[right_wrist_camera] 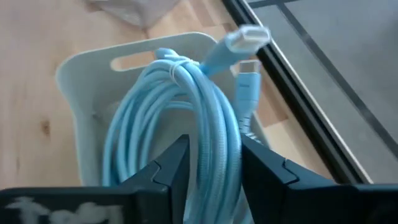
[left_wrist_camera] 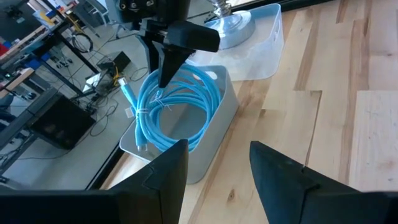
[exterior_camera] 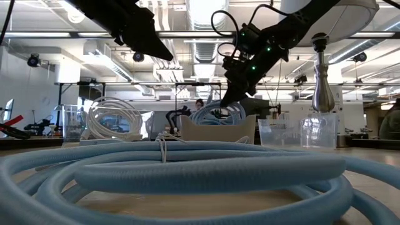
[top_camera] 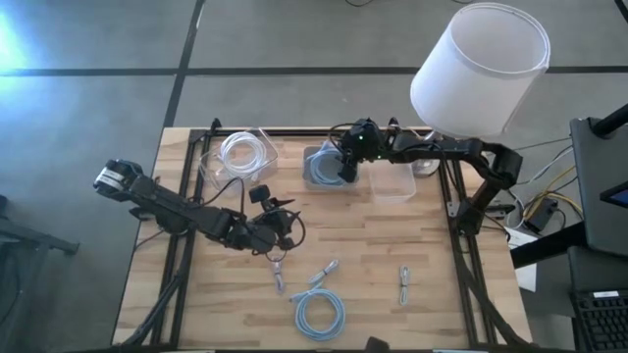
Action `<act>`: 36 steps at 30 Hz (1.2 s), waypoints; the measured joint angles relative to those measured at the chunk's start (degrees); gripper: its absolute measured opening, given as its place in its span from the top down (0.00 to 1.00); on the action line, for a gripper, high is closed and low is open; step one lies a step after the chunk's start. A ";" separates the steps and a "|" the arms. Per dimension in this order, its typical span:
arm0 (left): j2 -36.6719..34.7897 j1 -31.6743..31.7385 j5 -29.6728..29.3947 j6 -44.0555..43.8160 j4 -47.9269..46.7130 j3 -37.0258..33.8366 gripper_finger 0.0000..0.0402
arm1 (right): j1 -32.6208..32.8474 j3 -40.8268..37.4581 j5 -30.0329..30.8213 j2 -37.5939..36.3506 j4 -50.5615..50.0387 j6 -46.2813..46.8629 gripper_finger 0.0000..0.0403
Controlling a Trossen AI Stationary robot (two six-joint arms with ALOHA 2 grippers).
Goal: Pick & Place USB Port
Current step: Put the left large blue charger cable into the gray bin, then put the large blue charger cable into the gray bin
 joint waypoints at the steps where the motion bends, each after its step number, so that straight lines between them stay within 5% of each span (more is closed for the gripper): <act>1: 0.00 0.03 0.00 0.00 -0.02 0.00 0.56 | -0.25 0.00 0.00 0.00 0.01 -0.17 0.67; 9: 0.00 0.72 0.00 0.00 -0.04 0.00 0.56 | -1.31 0.18 0.40 -0.04 0.19 -1.83 0.61; 17: 0.00 1.63 0.00 0.91 -0.06 0.00 0.56 | -1.31 2.44 9.80 -0.09 0.56 -4.79 0.61; 29: 0.00 1.84 0.34 0.70 -0.06 0.00 0.56 | 2.99 4.02 9.92 -0.33 -0.01 -0.54 0.62; 36: 0.00 1.84 10.28 -2.91 -0.06 0.00 0.56 | 8.58 4.02 9.87 -0.50 -2.04 1.46 0.62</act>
